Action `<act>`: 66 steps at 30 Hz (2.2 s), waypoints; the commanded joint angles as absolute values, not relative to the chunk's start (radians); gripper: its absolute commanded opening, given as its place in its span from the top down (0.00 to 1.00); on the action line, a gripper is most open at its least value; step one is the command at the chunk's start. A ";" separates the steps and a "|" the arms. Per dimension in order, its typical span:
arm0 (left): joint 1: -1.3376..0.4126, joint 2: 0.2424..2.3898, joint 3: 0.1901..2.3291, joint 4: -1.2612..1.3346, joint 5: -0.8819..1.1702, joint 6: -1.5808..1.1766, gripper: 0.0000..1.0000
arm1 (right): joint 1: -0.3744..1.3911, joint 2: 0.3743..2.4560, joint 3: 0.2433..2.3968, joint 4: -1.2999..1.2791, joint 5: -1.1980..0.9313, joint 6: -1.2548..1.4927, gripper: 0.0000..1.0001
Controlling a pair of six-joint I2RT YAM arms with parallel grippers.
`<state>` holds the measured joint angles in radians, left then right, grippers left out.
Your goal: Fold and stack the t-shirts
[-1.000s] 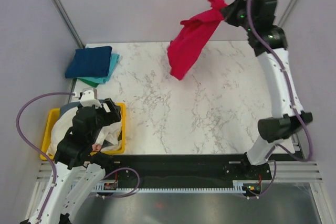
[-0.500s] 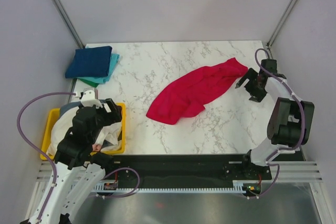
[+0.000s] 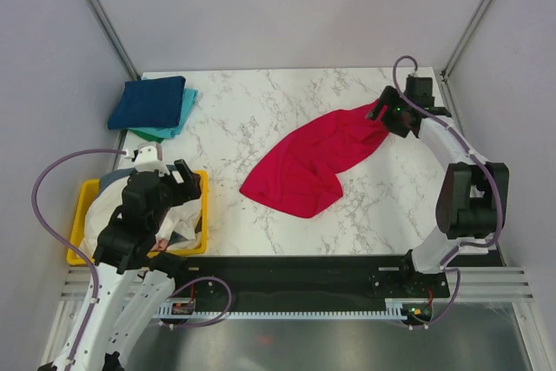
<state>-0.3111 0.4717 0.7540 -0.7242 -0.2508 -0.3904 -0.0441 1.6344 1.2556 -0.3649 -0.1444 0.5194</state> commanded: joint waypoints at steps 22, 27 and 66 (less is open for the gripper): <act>-0.244 0.488 0.747 -0.663 -0.164 -0.330 0.14 | 0.104 1.940 1.341 -0.255 -0.054 0.548 0.34; -0.241 0.486 0.747 -0.660 -0.164 -0.330 0.14 | 0.103 1.970 1.354 -0.236 -0.043 0.542 0.39; -0.229 0.505 0.752 -0.660 -0.153 -0.333 0.16 | 0.103 1.617 1.292 -0.433 -0.247 0.456 0.29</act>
<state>-0.2352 0.4995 0.7460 -0.7002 -0.1547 -0.3717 0.1047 1.6363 1.3067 -0.4858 -0.2310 0.4599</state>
